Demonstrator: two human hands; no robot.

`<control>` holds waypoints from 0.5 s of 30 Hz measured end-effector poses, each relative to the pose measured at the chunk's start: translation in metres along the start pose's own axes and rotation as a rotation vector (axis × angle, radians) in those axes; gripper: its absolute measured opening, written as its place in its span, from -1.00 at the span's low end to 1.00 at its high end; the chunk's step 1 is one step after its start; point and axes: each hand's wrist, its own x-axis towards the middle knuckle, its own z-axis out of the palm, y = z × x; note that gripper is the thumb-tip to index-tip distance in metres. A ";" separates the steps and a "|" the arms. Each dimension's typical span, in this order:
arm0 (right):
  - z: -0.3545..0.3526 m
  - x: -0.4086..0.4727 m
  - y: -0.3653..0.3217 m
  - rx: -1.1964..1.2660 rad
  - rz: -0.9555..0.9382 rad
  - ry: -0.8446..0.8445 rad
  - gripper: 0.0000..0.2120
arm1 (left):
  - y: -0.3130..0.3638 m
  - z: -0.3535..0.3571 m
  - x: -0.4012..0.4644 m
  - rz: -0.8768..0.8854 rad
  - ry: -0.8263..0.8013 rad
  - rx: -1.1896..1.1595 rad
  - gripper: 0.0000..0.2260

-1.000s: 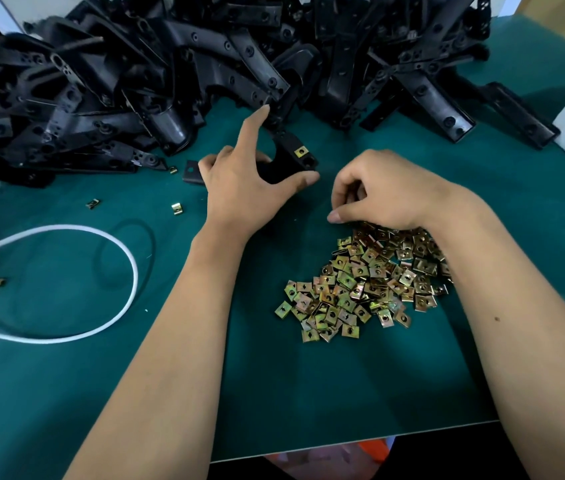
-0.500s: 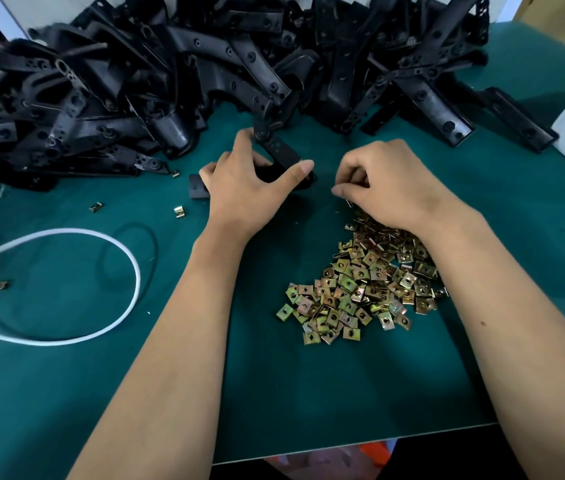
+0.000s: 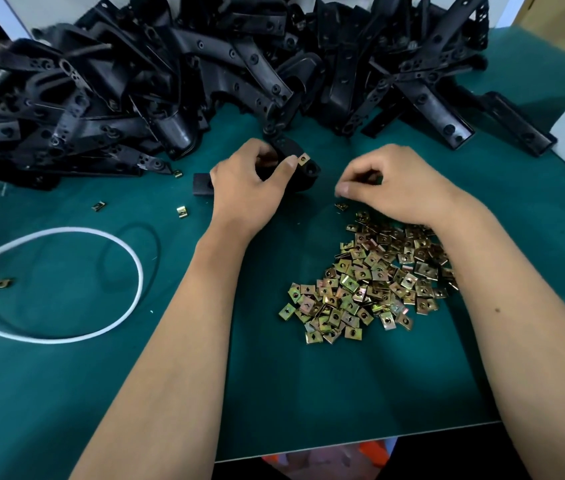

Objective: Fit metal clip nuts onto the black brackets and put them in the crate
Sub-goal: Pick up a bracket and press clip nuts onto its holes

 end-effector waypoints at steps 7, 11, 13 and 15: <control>0.004 0.001 0.001 -0.034 -0.005 -0.006 -0.88 | 0.007 0.003 -0.004 -0.020 -0.019 -0.031 -0.63; 0.010 0.002 -0.001 -0.083 0.012 0.096 -0.91 | 0.008 0.003 -0.005 -0.021 -0.034 -0.056 -0.62; 0.013 0.003 -0.003 -0.068 0.028 0.168 -0.85 | 0.008 0.003 -0.005 -0.003 -0.046 -0.068 -0.66; 0.015 0.003 -0.004 -0.004 0.043 0.203 -0.80 | 0.008 0.004 -0.005 0.012 -0.056 -0.085 -0.70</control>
